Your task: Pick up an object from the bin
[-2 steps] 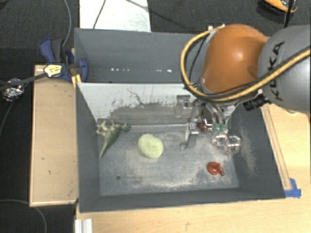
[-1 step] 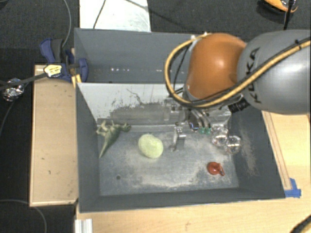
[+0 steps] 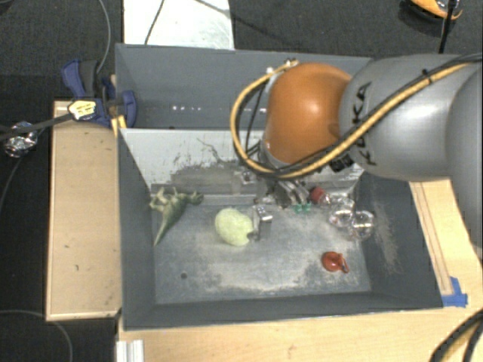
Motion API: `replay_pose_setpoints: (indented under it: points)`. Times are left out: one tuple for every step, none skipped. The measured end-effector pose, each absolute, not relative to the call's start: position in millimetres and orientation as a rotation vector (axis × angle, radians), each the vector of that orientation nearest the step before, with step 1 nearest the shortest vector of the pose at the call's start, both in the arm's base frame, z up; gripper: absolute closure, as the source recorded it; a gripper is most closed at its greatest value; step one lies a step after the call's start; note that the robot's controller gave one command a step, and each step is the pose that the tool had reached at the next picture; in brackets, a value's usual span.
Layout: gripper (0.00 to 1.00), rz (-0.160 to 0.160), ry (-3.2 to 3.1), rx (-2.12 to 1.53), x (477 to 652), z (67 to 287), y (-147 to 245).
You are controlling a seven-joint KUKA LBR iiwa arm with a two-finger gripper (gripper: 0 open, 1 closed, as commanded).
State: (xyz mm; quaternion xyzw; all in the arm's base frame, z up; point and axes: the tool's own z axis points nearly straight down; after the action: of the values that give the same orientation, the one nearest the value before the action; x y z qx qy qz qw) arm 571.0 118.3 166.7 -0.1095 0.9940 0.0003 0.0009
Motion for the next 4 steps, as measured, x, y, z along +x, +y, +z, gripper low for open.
replay_pose_setpoints:
  points:
    - [0.0,0.005,3.124,-0.247,570.8,139,114]
    - [0.0,0.003,3.133,0.03,573.3,92,119]
    - [1.0,0.008,3.13,0.006,577.7,71,131]
    - [1.0,0.008,3.13,0.007,577.7,71,131]
